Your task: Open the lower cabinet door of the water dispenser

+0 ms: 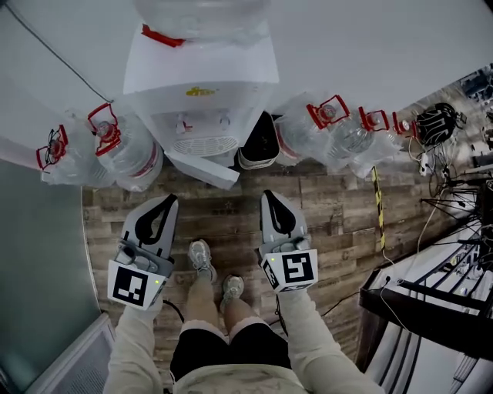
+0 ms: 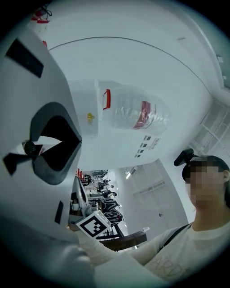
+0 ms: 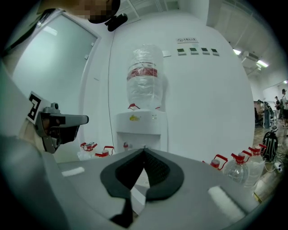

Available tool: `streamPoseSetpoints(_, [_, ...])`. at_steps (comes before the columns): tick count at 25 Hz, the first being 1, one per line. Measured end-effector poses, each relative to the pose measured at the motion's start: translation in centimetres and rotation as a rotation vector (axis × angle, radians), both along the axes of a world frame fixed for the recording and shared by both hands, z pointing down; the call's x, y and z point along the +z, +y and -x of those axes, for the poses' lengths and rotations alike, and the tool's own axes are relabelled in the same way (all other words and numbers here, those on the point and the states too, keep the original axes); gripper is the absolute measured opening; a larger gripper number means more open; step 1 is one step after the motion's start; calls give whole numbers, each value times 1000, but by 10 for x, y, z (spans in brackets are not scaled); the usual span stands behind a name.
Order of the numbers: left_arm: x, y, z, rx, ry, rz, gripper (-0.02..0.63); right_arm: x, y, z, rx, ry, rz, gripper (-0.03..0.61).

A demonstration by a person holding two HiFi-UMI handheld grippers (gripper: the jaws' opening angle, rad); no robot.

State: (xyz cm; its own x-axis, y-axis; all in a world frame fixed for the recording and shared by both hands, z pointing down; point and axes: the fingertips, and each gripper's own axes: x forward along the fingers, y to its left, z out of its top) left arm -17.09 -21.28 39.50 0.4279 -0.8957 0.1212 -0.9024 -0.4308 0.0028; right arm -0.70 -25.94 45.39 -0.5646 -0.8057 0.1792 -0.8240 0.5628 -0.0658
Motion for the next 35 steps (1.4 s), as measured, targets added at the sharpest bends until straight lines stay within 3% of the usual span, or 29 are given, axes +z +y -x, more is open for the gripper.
streamPoseSetpoints(7, [-82,25,-8,1,-26,-74,2,-86,30,-6,-41,26,-36,9])
streamPoseSetpoints(15, [-143,58,-19,-6,-34,-97,2,-155,65,-12,-60,24,-75,9])
streamPoseSetpoints(35, [-250,116,-51,-26,-26,-204,2,-255,123,-45,-63,-17,-147,9])
